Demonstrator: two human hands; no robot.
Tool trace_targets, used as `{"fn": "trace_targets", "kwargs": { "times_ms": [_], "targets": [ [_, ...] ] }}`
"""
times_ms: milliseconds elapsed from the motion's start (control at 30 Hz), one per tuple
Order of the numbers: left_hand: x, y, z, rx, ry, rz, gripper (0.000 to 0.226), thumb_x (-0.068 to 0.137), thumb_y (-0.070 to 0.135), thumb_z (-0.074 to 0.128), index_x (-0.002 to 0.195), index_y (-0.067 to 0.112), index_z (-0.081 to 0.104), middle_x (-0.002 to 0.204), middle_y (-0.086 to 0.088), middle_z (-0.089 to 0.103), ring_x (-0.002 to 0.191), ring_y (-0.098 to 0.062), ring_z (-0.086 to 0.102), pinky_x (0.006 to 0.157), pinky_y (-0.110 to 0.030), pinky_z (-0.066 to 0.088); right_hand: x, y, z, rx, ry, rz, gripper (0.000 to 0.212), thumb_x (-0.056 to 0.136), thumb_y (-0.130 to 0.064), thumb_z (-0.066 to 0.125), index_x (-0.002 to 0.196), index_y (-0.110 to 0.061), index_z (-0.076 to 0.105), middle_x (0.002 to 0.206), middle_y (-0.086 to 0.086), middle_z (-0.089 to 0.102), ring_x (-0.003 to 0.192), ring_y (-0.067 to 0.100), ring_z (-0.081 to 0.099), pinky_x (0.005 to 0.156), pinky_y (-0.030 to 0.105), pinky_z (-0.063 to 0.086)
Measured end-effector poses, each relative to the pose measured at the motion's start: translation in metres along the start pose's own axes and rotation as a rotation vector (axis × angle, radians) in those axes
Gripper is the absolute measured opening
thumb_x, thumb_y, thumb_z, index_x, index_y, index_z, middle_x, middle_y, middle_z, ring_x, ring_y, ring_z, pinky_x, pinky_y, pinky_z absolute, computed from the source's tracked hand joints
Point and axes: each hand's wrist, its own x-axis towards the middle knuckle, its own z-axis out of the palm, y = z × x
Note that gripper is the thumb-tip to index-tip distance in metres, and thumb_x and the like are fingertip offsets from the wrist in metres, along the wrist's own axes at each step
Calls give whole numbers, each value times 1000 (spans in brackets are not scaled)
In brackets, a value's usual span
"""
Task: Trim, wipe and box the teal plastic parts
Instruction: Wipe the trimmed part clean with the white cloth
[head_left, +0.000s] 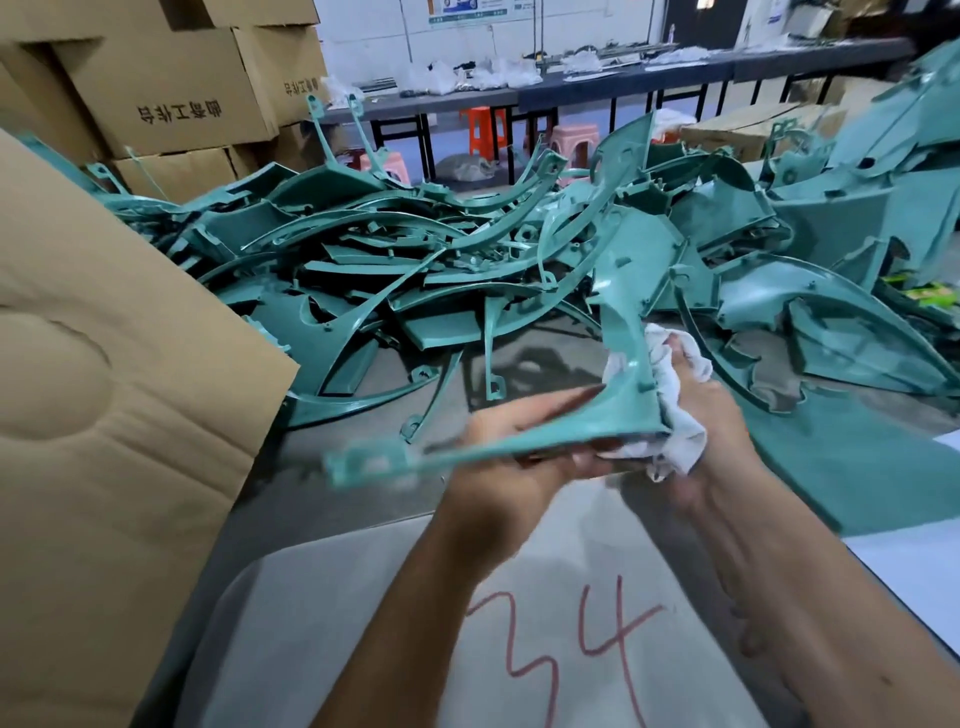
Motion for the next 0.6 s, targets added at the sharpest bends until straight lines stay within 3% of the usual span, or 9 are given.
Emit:
{"fn": "trace_targets", "kwargs": {
  "times_ms": [33,100,167,233,300,367,400,500,600],
  "targets": [
    [3,4,-5,-98,12,-66,29,91,9,69,120,3,69,104,-14,78,90,-26,76,74,-38,63,1,0,-2,-153,-41,-44,37,107,-46,52,89,-14,59,75,4,60,58,12,61,59,29,48],
    [7,16,-17,-316,52,-247,50,94,42,53,120,2,66,102,-20,76,84,-30,75,63,-37,62,3,-5,-6,-502,-136,-199,47,109,-41,49,71,-17,61,65,7,56,49,10,53,55,25,42],
    [7,18,-27,-399,37,-398,74,88,64,46,128,5,66,120,-21,72,104,-34,72,82,-44,63,1,-4,-6,-704,-317,-274,51,108,-44,49,70,-13,62,60,9,58,54,14,49,54,24,39],
    [3,19,-27,-389,-36,-429,74,90,66,54,136,8,63,132,-22,66,123,-38,64,107,-53,50,-4,-1,-4,-805,-488,-302,51,108,-47,50,70,-14,58,56,0,57,52,10,46,53,18,37],
    [-2,16,-28,-365,-71,-402,52,89,42,71,129,7,67,127,-26,67,120,-45,64,104,-57,51,-4,4,-4,-825,-499,-347,54,108,-44,51,60,-20,55,49,-3,54,46,7,45,49,13,35],
    [-1,17,-31,-338,-21,-375,25,84,17,71,107,11,77,108,-24,74,95,-39,74,78,-45,62,-2,7,-1,-770,-358,-413,53,108,-40,52,58,-22,57,49,-2,58,47,11,51,50,17,39],
    [-1,19,-33,-310,-6,-358,23,82,11,68,102,13,79,102,-22,75,86,-34,75,69,-38,62,1,9,-1,-721,-242,-444,51,107,-38,53,59,-22,60,52,1,61,51,18,56,53,25,44],
    [1,24,-37,-369,59,-338,42,73,11,69,114,4,73,103,-24,75,80,-32,74,65,-34,61,14,6,-7,-602,109,-527,47,107,-35,54,73,-6,68,68,20,67,66,41,63,64,48,54],
    [2,28,-43,-493,172,-297,35,63,10,73,96,0,77,94,-23,75,74,-33,74,61,-37,61,15,-2,-11,-358,276,-398,51,107,-48,52,68,-16,64,60,7,65,59,26,61,63,47,53]
  ]
}}
